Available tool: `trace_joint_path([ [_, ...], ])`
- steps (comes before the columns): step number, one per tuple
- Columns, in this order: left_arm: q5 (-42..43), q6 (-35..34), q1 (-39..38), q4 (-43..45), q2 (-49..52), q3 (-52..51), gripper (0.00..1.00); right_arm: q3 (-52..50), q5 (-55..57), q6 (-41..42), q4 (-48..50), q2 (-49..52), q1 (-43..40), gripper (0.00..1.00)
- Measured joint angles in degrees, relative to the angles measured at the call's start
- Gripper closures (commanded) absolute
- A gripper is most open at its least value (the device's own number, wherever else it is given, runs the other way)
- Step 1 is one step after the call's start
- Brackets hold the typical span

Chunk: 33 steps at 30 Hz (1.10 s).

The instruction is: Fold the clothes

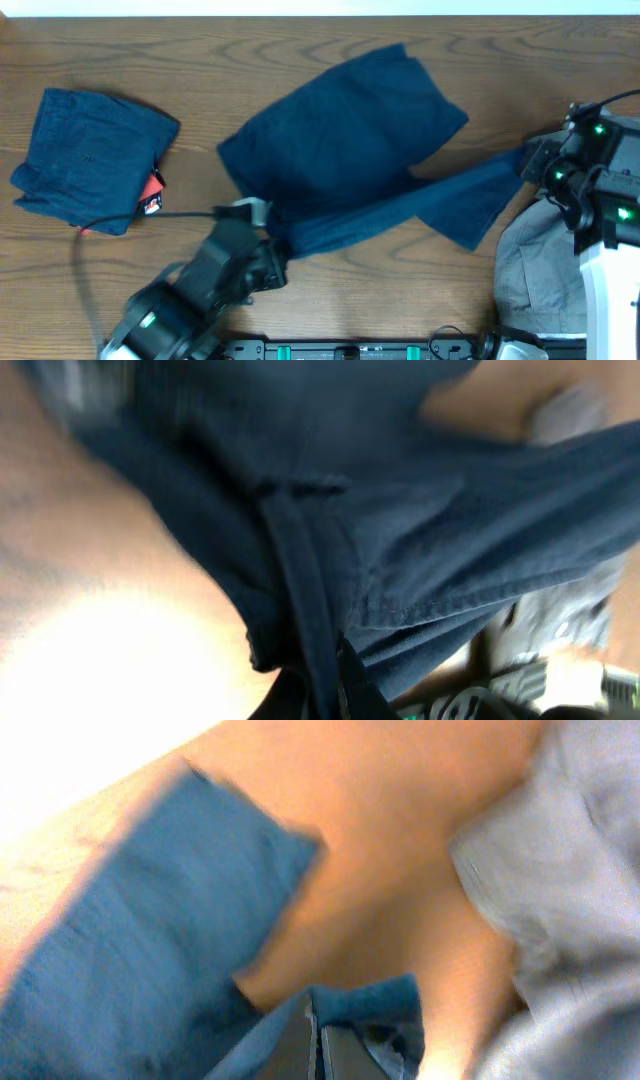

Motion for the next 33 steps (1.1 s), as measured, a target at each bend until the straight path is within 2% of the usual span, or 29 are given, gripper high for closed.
trace_joint_path([
  [3, -6.9, 0.3, -0.1, 0.0, -5.0, 0.0, 0.94, 1.0, -4.4, -1.8, 7.0, -1.4, 2.7, 0.99],
  [6, -14.7, -0.9, 0.0, 0.2, -5.4, 0.0, 0.94, 1.6, -7.0, -3.1, 14.1, -0.5, 6.3, 0.99],
  [10, -21.0, -2.2, 2.2, 2.1, -1.5, 0.0, 0.94, 1.8, -7.5, -4.0, 22.7, 4.0, 11.0, 0.99],
  [13, -22.7, -2.7, 6.3, 4.7, 4.4, 0.0, 0.94, 1.9, -6.5, -4.4, 29.4, 9.3, 14.4, 0.99],
  [21, -19.8, 2.2, 20.0, 16.0, 21.8, -0.1, 0.94, 1.9, -4.7, -5.0, 44.3, 22.1, 19.9, 0.99],
  [30, -9.8, 8.4, 35.6, 31.9, 39.8, -0.2, 0.93, 2.0, -5.2, -5.2, 59.6, 35.4, 23.6, 0.97],
  [31, -8.6, 8.7, 36.6, 33.3, 41.6, -0.2, 0.9, 2.0, -5.0, -5.2, 61.7, 36.9, 24.0, 0.94],
  [32, -7.9, 9.2, 37.3, 34.7, 43.6, -0.2, 0.85, 2.0, -4.6, -5.1, 64.1, 38.7, 24.4, 0.85],
  [33, -7.4, 9.5, 37.8, 36.0, 45.2, -0.2, 0.67, 2.1, -4.1, -4.8, 65.6, 40.0, 24.5, 0.74],
])
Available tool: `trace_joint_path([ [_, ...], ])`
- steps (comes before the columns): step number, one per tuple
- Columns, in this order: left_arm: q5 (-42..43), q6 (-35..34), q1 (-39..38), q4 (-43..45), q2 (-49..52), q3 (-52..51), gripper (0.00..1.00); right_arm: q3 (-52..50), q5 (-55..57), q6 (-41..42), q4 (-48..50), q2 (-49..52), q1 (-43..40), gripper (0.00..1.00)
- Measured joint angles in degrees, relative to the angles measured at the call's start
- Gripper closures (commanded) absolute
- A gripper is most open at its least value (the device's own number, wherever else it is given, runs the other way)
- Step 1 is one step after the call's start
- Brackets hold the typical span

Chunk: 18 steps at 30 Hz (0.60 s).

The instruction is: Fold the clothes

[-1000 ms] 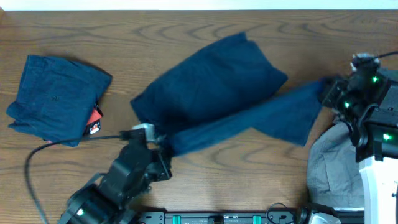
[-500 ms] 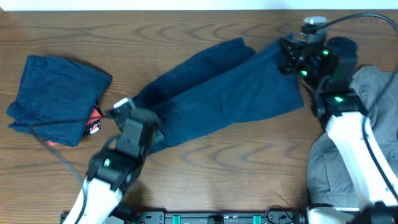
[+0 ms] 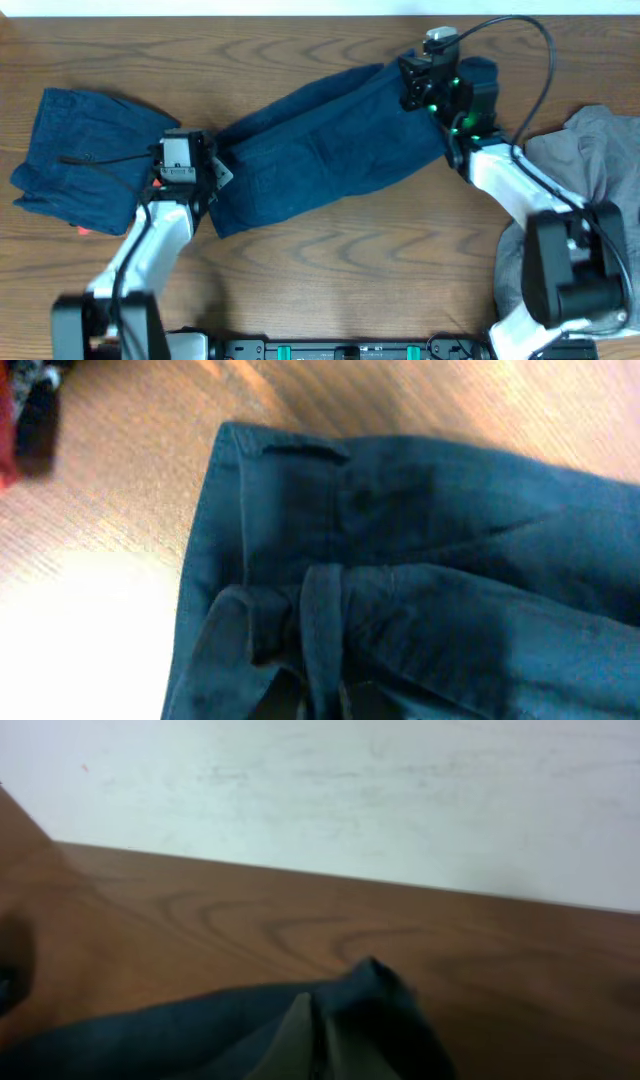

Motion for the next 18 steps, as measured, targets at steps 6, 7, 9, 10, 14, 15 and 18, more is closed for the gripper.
trace_joint_path([
  [6, 3.6, 1.8, 1.3, 6.7, 5.3, -0.1, 0.19, 0.3, 2.4, 0.1, 1.5, 6.8, 0.5, 0.42],
  [7, 4.7, 2.2, 1.4, 6.8, 5.1, 0.0, 0.18, 0.3, 2.4, 0.0, 1.0, 7.0, 0.5, 0.43],
  [9, 6.6, 2.7, 1.9, 6.5, 4.5, 0.5, 0.17, 0.3, 2.6, 0.1, 0.2, 7.0, 0.2, 0.47],
  [10, 7.4, 2.8, 2.4, 6.2, 3.9, 1.0, 0.17, 0.5, 2.3, 0.1, -1.7, 6.6, -0.1, 0.49],
  [14, 9.6, 3.2, 4.0, 4.5, -0.9, 2.8, 0.17, 0.7, 0.6, 0.0, -13.2, 4.4, -1.7, 0.58],
  [15, 9.9, 3.2, 4.0, 3.4, -1.9, 3.2, 0.17, 0.9, 0.3, 0.0, -16.5, 4.0, -2.0, 0.64],
  [18, 10.8, 3.4, 3.5, -3.3, -4.2, 4.2, 0.08, 1.2, 0.9, -0.7, -28.7, 3.5, -2.3, 0.65],
])
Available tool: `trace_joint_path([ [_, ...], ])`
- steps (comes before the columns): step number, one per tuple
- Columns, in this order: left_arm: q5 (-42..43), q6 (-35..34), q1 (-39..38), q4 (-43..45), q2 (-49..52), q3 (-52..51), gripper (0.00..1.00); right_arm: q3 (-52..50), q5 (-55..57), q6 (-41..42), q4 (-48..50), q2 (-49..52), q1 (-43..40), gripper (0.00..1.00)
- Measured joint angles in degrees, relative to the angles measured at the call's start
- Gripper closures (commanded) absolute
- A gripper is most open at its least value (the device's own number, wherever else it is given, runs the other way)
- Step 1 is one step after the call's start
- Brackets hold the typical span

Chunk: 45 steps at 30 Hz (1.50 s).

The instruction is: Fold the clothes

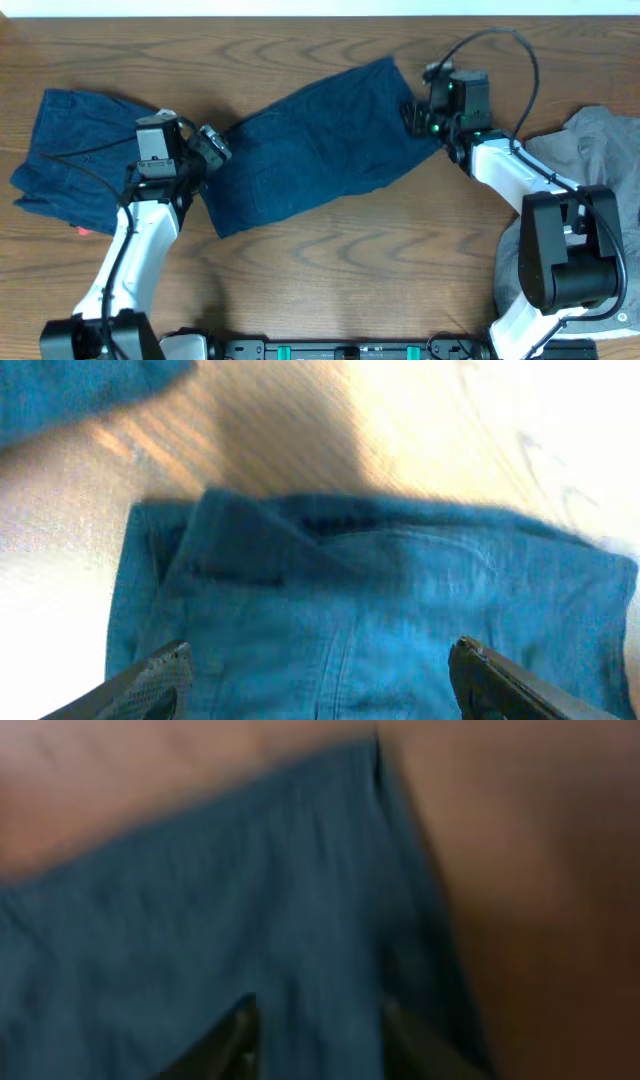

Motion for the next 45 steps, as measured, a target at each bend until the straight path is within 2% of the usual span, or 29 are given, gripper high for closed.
trace_joint_path([
  [2, 0.3, 0.4, -0.6, -4.2, 0.5, 0.0, 0.0, 0.0, 1.4, -0.2, -5.3, 0.4, 0.0, 0.57],
  [5, 0.3, 0.6, -1.2, -8.3, 3.4, -0.3, 0.02, -0.1, 4.2, -0.6, -9.3, 2.3, 0.0, 0.52],
  [11, -1.0, 0.7, -1.2, -7.0, 11.6, -1.1, 0.02, 1.4, 6.9, -1.6, -12.7, 4.1, 0.0, 0.49],
  [15, -1.8, 0.7, -1.2, -3.3, 13.3, -0.5, 0.02, 1.9, 9.0, -1.6, -14.8, 3.9, 0.0, 0.48],
  [16, -2.1, 0.7, -1.2, -2.6, 13.8, -0.2, 0.05, 1.9, 9.6, -1.6, -15.4, 3.7, 0.0, 0.48],
  [17, -2.2, 0.7, -1.2, -2.0, 14.2, 0.0, 0.24, 1.9, 10.1, -1.6, -15.9, 3.4, 0.0, 0.47],
  [18, -2.2, 0.5, -1.2, -1.5, 14.7, 0.3, 0.5, 1.8, 10.6, -1.6, -16.3, 3.1, -0.2, 0.47],
  [19, -1.9, 0.7, -1.1, -0.6, 15.5, 0.4, 0.7, 1.6, 11.0, -1.6, -16.7, 2.7, -0.4, 0.47],
  [20, -0.8, 0.9, -1.0, 0.1, 16.1, 0.5, 0.85, 1.2, 11.6, -1.6, -17.1, 2.1, -0.6, 0.46],
  [22, 1.6, 0.8, -0.9, 1.0, 17.1, 0.5, 0.94, 0.3, 12.3, -1.5, -16.9, 0.5, -0.9, 0.47],
  [28, 10.7, 1.3, -0.8, 0.5, 18.3, 0.4, 0.94, -0.2, 12.1, -1.7, -12.4, -9.4, -1.1, 0.46],
  [29, 12.5, 1.6, -0.8, -0.4, 18.3, 0.4, 0.94, -0.2, 11.1, -2.0, -11.9, -11.3, -1.1, 0.43],
  [33, 17.6, 2.2, -0.9, -6.8, 17.1, 0.5, 0.94, 0.2, 5.3, -5.1, -12.2, -14.5, -0.8, 0.41],
  [40, 20.9, 2.4, -0.9, -22.3, 5.2, 4.7, 0.94, 0.2, -6.7, -9.6, -15.3, -9.1, 2.9, 0.84],
  [45, 22.6, 2.3, -0.9, -29.6, -4.4, 10.7, 0.94, 0.2, -13.4, -9.4, -14.0, -0.5, 7.8, 0.89],
])
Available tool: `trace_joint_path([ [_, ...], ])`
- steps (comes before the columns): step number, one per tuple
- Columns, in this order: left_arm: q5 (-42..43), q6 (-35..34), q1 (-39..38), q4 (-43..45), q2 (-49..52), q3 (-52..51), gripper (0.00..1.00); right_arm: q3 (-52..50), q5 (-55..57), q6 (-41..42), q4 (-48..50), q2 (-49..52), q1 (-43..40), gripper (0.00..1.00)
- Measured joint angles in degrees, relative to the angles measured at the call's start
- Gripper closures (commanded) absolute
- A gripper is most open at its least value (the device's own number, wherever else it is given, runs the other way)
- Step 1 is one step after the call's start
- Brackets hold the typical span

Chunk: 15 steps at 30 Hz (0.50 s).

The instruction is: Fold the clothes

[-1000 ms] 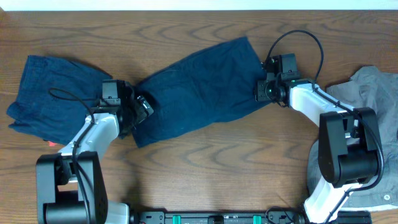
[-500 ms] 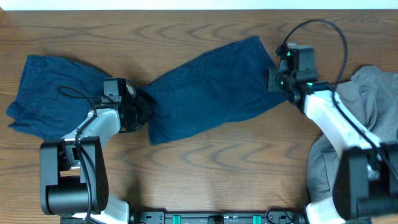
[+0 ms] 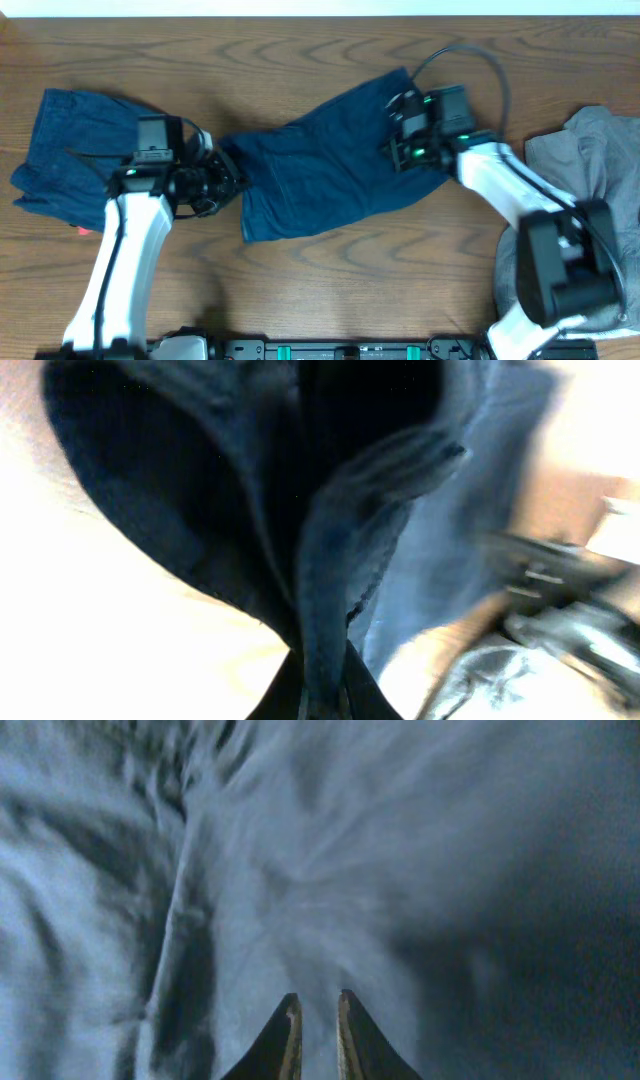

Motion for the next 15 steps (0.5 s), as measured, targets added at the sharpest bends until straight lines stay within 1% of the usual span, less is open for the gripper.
trace_joint_path([
  [2, 0.5, 0.0, -0.1, -0.5, -2.3, 1.7, 0.95, 0.0, -3.4, 0.6, 1.4, 2.9, 3.1, 0.89],
  [6, 2.2, -0.9, -0.2, -0.6, -4.5, 4.8, 0.94, 0.0, -8.0, 2.8, 5.3, 7.5, 12.0, 0.89],
  [9, 3.7, -1.6, -0.3, 1.1, -4.6, 6.4, 0.94, -0.1, -9.7, 4.4, 9.2, 9.4, 19.1, 0.86],
  [11, 4.1, -1.7, -0.2, 1.9, -4.6, 6.6, 0.93, -0.1, -9.9, 5.2, 12.0, 9.7, 23.1, 0.86],
  [12, 4.4, -1.7, -0.3, 1.9, -4.6, 6.6, 0.94, -0.1, -9.7, 5.9, 13.4, 9.7, 24.9, 0.82],
  [13, 4.5, -1.7, -0.3, 1.9, -4.6, 6.6, 0.94, 0.0, -9.1, 6.8, 14.3, 9.7, 26.2, 0.74],
  [14, 4.6, -1.8, -0.3, 1.9, -4.6, 6.6, 0.94, 0.0, -8.3, 7.5, 14.6, 9.7, 26.9, 0.69],
  [15, 4.7, -1.8, -0.3, 1.8, -4.5, 6.6, 0.94, 0.1, -7.2, 8.3, 14.4, 9.7, 27.3, 0.66],
])
